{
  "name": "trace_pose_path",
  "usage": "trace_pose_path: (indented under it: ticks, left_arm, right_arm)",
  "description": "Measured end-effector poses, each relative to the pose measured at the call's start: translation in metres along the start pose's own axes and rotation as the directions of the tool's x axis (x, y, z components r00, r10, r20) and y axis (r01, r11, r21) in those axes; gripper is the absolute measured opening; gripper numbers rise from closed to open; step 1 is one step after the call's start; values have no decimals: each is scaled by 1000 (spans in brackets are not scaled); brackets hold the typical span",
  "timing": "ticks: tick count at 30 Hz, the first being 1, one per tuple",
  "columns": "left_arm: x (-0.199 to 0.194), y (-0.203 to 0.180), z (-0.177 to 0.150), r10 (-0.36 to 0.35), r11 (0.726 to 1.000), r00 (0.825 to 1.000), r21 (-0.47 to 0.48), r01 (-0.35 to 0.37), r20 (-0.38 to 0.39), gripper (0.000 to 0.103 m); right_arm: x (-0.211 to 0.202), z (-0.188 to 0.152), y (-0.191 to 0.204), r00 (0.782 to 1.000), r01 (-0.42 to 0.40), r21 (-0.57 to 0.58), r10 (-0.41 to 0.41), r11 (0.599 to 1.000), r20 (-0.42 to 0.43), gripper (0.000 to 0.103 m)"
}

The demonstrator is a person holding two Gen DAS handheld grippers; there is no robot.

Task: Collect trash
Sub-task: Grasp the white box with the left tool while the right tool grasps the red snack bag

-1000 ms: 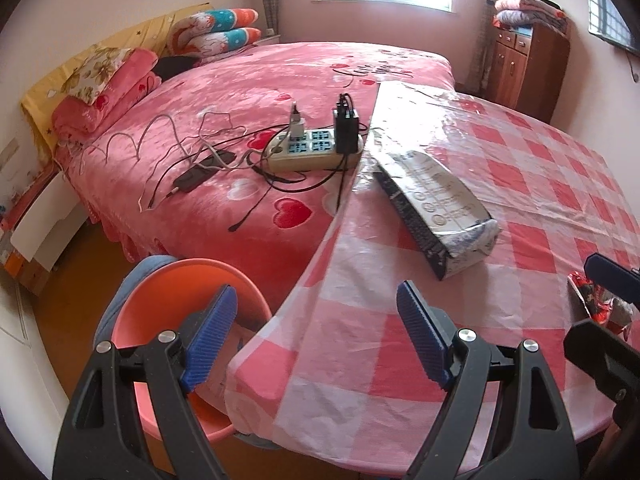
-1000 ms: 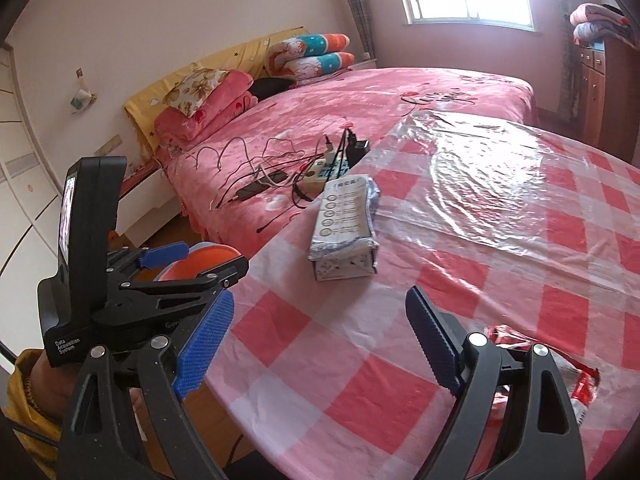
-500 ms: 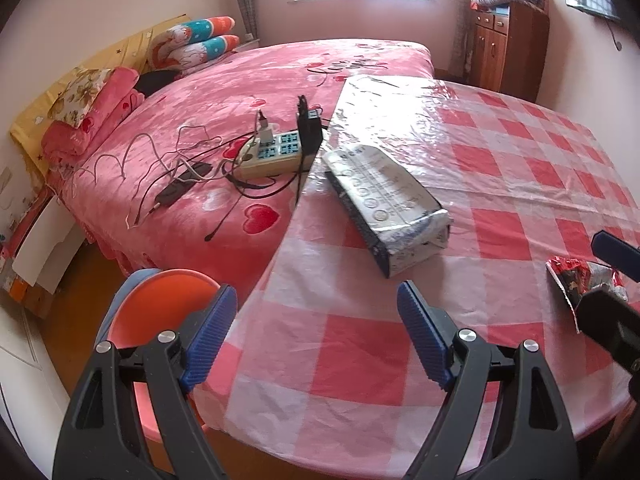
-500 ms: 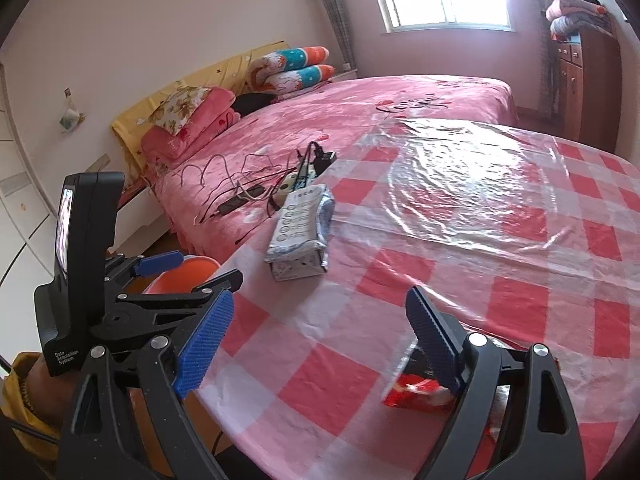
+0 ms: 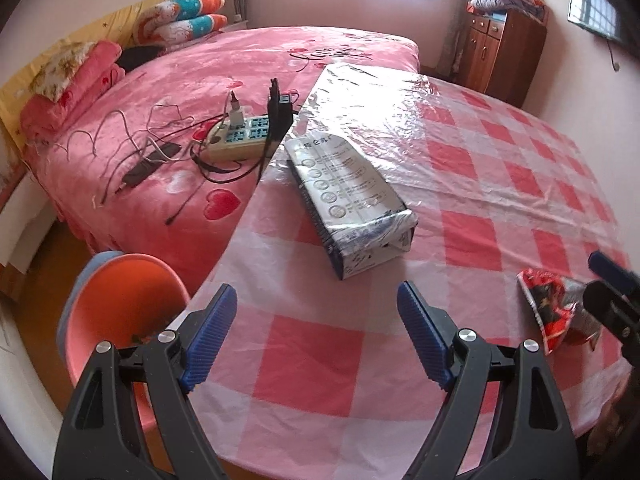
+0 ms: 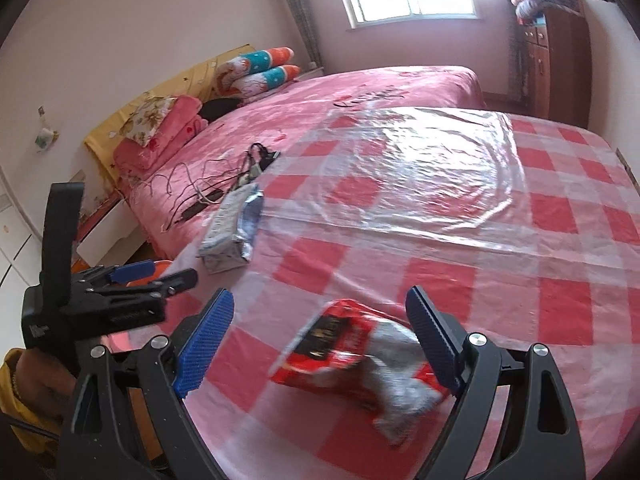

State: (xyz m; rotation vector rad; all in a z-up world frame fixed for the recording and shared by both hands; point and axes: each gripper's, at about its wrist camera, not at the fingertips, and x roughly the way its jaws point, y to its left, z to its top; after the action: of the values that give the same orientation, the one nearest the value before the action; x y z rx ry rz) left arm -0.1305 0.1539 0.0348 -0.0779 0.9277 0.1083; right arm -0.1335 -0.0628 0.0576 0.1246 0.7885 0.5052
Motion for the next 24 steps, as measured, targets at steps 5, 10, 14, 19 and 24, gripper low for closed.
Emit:
trace_pose_path:
  ticks: [5, 10, 14, 19, 24]
  left_arm:
    - [3, -6, 11, -38, 999, 999, -22, 38, 5, 83]
    - [14, -10, 24, -66, 997, 998, -43, 65, -11, 83]
    - [28, -11, 33, -76, 995, 996, -69, 73, -36, 83]
    - [43, -8, 42, -106, 988, 992, -120, 98, -61, 83]
    - [58, -5, 49, -120, 982, 989, -155, 107, -81, 83]
  right_arm:
    - [3, -2, -18, 999, 16, -7, -16, 1000, -30, 87]
    - [11, -5, -30, 997, 4, -11, -5, 1000, -79, 87]
    - [17, -8, -35, 994, -14, -11, 13, 1000, -104, 87]
    - [19, -9, -38, 992, -38, -11, 37, 999, -123, 87]
    - [19, -11, -37, 990, -61, -24, 58, 998, -131, 90]
